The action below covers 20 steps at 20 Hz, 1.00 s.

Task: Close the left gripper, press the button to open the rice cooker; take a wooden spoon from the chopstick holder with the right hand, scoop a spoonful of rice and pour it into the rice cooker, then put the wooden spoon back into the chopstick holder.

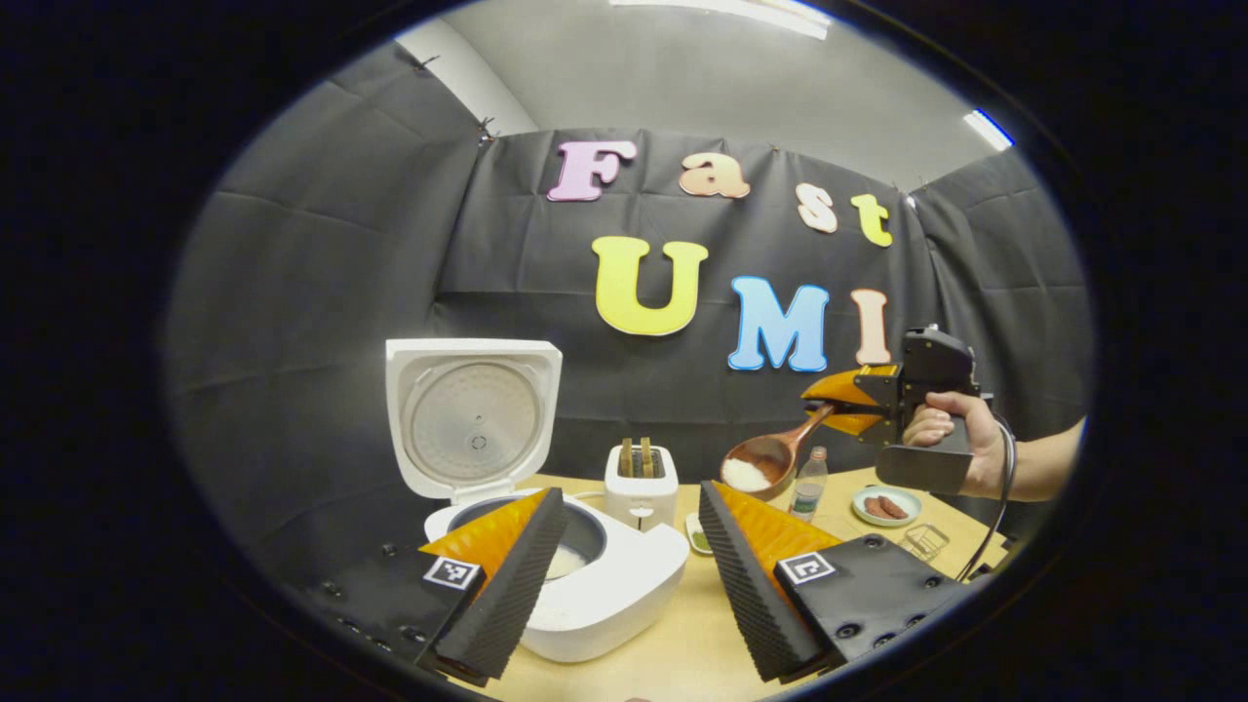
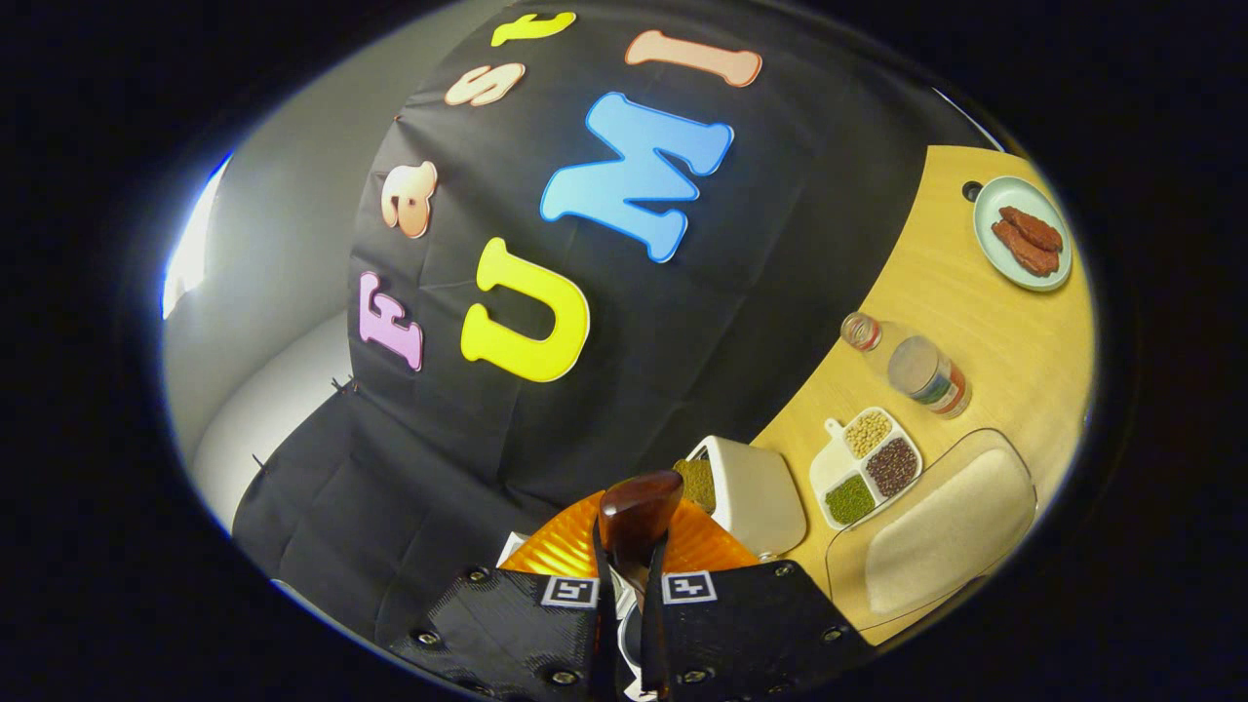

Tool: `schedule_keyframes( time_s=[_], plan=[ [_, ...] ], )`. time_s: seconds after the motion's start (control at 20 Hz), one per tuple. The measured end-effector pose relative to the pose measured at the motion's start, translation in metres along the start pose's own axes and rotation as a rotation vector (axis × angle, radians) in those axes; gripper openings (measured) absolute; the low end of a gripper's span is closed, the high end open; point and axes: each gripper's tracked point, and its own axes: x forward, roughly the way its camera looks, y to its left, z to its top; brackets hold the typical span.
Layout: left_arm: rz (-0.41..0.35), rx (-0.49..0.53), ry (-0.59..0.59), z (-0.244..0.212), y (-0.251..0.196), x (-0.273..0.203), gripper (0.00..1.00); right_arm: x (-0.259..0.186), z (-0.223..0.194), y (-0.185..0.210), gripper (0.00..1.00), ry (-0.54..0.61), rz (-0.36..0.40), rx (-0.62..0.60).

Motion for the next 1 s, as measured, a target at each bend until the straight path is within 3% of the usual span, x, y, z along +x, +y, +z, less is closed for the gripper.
schedule_keyframes(
  time_s=[0.05,0.65,1.0],
  plan=[
    [0.001,-0.004,-0.01,0.003,0.002,-0.004,0.92,0.005,-0.009,0.006,0.09,0.016,0.012,0.001],
    [0.087,0.01,0.014,-0.013,0.04,-0.031,0.95,0.083,-0.086,0.049,0.09,0.155,0.078,-0.039],
    [0.133,-0.008,0.023,-0.021,0.048,-0.039,0.92,0.134,-0.133,0.067,0.09,0.228,0.073,-0.195]
  ],
)
